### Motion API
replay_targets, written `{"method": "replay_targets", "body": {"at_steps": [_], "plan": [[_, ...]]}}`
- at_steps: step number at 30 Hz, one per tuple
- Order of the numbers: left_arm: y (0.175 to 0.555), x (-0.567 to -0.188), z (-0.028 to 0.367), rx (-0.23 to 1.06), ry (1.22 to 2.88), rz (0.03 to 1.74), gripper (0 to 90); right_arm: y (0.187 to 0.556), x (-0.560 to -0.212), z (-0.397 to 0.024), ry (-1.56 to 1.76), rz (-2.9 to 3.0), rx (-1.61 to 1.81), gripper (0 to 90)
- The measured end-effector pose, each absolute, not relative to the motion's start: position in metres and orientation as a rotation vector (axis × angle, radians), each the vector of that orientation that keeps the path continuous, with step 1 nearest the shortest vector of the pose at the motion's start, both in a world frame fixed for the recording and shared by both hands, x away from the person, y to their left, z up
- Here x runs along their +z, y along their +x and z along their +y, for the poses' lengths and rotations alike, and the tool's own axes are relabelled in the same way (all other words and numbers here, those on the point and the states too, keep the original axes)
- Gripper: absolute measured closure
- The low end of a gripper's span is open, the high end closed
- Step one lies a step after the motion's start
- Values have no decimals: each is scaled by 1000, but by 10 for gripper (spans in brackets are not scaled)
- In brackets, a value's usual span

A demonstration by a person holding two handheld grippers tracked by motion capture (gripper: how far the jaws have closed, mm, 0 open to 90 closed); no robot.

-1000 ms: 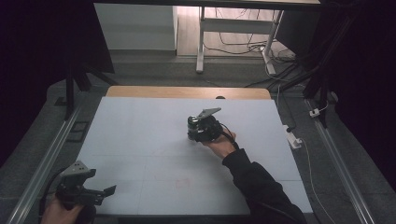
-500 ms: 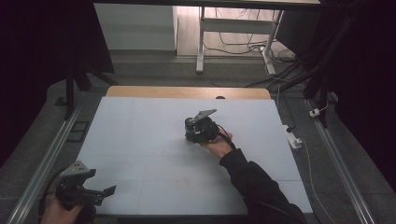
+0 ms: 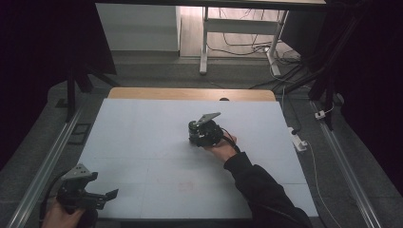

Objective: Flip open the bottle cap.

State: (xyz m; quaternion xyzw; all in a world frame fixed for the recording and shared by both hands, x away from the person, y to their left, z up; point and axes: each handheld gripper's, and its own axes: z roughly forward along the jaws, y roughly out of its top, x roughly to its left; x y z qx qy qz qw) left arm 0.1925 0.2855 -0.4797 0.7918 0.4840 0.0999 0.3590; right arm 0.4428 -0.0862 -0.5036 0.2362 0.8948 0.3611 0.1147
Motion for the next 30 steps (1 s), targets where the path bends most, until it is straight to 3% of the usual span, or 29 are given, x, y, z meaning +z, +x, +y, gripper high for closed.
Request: {"method": "replay_targets", "body": {"at_steps": [30], "plan": [[208, -471, 272, 227, 2032, 1101, 0, 443, -505, -87, 684, 2619, 1072, 529]]}}
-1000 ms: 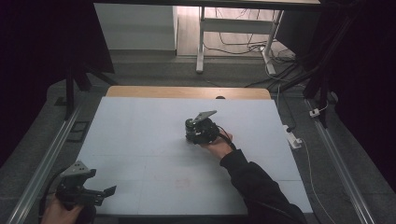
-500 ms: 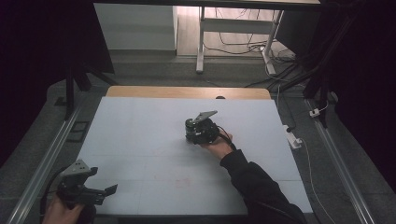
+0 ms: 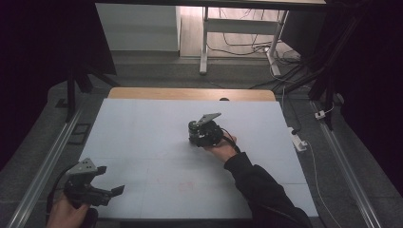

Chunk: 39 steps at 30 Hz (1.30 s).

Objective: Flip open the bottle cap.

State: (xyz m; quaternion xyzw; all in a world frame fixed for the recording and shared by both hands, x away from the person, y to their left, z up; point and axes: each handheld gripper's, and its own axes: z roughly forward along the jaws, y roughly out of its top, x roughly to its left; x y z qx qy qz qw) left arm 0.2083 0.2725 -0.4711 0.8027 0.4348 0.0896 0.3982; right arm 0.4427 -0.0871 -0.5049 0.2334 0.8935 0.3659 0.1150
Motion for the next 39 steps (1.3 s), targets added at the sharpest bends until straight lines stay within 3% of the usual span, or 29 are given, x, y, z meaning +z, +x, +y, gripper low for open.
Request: {"method": "replay_targets", "body": {"at_steps": [18, 39], "plan": [[243, -466, 240, 273, 2023, 982, 0, 443, -505, -87, 673, 2621, 1072, 529], [299, -461, 195, 238, 2070, 901, 0, 443, -505, -88, 662, 2618, 1073, 529]]}}
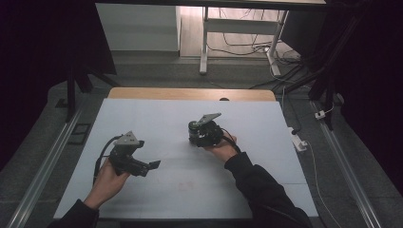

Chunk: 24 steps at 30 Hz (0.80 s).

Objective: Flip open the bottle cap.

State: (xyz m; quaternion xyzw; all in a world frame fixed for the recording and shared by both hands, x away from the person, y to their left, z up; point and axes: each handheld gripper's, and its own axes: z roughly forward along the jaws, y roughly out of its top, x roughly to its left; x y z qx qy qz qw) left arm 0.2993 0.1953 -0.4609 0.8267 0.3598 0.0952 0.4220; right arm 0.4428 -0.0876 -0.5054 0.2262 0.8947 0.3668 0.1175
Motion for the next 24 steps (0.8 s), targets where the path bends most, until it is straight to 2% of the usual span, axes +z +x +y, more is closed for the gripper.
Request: {"method": "replay_targets", "body": {"at_steps": [24], "plan": [[356, -456, 148, 232, 2095, 806, 0, 443, -505, -88, 657, 2620, 1074, 529]]}}
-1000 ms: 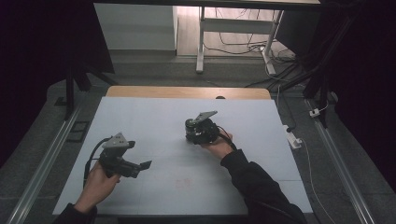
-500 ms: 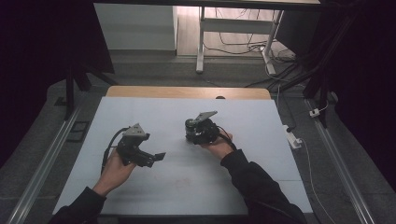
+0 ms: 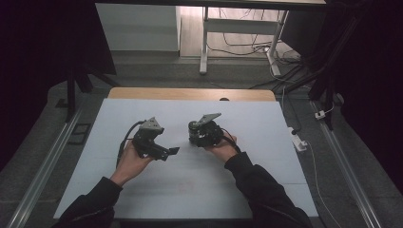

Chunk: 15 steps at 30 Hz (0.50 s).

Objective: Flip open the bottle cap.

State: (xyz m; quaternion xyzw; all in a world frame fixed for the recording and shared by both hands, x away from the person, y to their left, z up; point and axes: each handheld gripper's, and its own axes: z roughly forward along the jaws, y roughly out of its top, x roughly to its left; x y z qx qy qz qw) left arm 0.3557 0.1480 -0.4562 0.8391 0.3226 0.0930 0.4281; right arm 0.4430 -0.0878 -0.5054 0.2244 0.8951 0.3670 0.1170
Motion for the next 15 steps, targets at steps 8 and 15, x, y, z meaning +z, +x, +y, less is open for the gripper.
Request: {"method": "replay_targets", "body": {"at_steps": [8, 15], "plan": [[371, -456, 137, 208, 2091, 771, 0, 443, -505, -88, 657, 2622, 1075, 529], [383, -459, 128, 206, 2103, 754, 0, 443, -505, -88, 658, 2621, 1077, 529]]}}
